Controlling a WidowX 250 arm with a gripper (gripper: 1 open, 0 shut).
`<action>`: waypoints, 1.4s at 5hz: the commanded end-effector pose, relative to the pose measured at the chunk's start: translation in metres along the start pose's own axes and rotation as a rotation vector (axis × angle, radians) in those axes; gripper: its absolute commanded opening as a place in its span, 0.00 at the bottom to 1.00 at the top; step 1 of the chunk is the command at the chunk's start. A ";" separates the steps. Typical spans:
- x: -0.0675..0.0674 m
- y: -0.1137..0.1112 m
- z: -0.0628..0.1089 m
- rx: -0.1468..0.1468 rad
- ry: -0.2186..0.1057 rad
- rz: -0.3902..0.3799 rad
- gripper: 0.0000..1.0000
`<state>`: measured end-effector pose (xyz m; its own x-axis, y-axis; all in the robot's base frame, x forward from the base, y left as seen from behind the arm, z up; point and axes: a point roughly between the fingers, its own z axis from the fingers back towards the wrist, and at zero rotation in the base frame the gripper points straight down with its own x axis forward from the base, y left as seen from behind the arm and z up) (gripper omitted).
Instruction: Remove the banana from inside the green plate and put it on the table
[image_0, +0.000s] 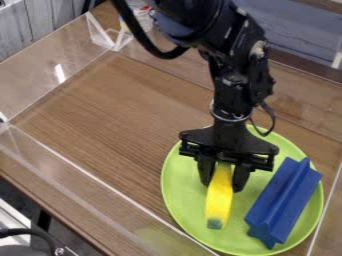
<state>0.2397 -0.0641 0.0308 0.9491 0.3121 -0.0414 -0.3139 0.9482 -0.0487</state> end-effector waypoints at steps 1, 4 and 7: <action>0.009 -0.001 0.026 -0.020 -0.048 -0.063 0.00; 0.042 0.059 0.076 -0.021 -0.073 -0.121 0.00; 0.044 0.123 0.043 0.035 -0.064 -0.173 0.00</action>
<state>0.2410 0.0652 0.0577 0.9892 0.1464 -0.0047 -0.1464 0.9890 -0.0222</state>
